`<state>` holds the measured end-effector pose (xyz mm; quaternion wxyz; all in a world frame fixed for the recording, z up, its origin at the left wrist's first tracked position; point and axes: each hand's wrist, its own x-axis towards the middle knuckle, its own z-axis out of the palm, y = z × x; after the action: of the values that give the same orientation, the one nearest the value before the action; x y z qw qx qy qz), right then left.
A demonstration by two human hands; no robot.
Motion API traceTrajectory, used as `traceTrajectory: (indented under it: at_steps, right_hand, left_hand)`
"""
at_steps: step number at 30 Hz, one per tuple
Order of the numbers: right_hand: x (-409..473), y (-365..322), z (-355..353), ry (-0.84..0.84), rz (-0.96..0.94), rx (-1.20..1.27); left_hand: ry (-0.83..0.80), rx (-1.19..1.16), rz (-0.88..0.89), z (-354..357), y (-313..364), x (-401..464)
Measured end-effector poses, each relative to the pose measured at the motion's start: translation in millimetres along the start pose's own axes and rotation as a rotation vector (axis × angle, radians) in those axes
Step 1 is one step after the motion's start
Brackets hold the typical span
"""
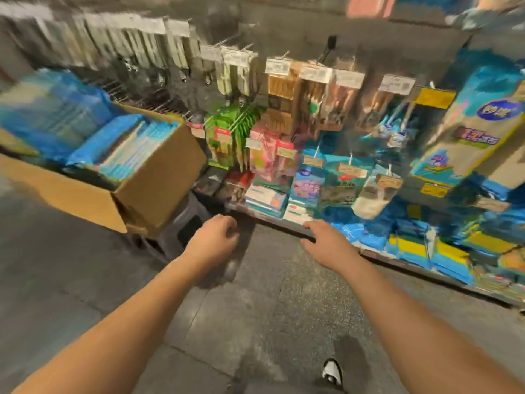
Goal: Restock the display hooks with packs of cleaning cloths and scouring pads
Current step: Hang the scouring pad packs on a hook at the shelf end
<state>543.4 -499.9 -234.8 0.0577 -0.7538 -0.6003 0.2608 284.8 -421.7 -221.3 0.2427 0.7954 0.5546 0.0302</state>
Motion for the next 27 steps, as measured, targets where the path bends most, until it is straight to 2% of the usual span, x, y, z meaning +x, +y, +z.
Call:
traceTrajectory:
  at_steps: [8, 16, 23, 27]
  right_hand:
    - [86, -160, 50, -0.05, -0.171, -0.108]
    - [227, -297, 83, -0.072, -0.307, -0.094]
    - [358, -424, 90, -0.188, -0.322, -0.012]
    - [412, -477, 96, -0.176, -0.3, 0.043]
  left_hand:
    - [0.017, 0.108, -0.101, -70, -156, 18]
    - [0.143, 0.126, -0.212, -157, -292, 99]
    - [0.157, 0.08, -0.326, -244, -408, 184]
    - [0.157, 0.05, -0.367, -281, -457, 227]
